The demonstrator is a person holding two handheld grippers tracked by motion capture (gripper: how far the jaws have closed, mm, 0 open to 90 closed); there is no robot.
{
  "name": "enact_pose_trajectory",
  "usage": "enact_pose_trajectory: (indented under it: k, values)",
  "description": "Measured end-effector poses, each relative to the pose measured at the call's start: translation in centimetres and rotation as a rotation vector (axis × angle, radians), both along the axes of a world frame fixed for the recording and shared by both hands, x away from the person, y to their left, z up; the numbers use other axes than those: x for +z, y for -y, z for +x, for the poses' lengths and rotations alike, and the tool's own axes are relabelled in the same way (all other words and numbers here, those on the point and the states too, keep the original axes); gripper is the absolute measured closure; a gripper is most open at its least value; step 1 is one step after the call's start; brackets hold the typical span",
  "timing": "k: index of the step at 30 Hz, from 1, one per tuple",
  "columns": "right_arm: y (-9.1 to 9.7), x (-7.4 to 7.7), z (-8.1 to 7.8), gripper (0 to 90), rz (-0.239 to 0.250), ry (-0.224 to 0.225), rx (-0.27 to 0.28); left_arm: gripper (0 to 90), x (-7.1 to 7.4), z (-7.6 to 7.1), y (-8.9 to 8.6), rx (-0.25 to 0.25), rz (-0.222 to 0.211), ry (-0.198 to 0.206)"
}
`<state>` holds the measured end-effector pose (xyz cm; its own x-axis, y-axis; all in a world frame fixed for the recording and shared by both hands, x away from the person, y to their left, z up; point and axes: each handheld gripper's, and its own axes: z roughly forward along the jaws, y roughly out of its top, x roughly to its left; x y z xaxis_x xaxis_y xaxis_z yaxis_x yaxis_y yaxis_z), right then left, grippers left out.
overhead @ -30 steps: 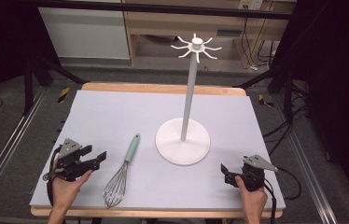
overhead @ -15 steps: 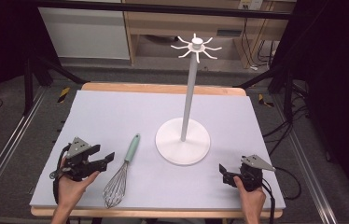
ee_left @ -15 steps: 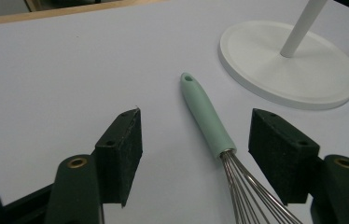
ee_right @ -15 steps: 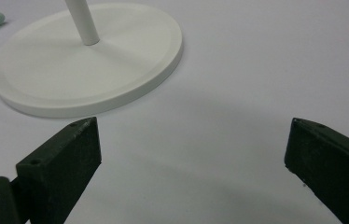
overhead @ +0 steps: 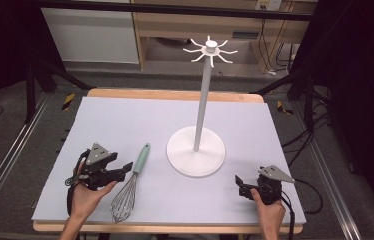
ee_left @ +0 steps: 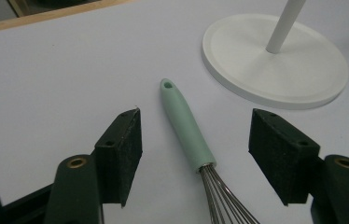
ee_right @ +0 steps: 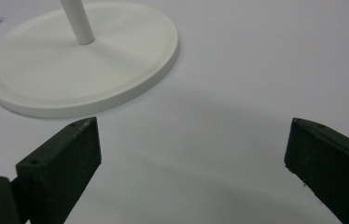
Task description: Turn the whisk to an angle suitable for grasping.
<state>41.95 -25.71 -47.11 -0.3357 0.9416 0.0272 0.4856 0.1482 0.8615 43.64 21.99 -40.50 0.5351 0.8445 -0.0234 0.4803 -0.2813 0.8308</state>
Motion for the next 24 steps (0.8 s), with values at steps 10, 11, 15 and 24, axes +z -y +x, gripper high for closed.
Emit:
enact_pose_trajectory:
  k: [10, 11, 15, 24]
  values:
    - [0.0, -0.1, 0.1, 4.2, -0.016, -0.001, -0.005, 33.9, 0.1, 1.4, 1.0, -0.012, 0.024, -0.041]
    - [0.0, 0.0, 0.1, 4.2, -0.016, -0.005, -0.006, 33.9, 0.1, 1.5, 1.1, -0.013, 0.027, -0.046]
    - [0.1, -0.1, 0.1, 4.2, -0.013, -0.004, -0.012, 33.9, 0.1, 2.0, 1.4, -0.018, 0.045, -0.059]
    - [0.0, -0.1, 0.2, 4.2, -0.023, -0.003, -0.016, 33.5, -0.3, 3.2, 2.3, -0.025, 0.065, -0.081]
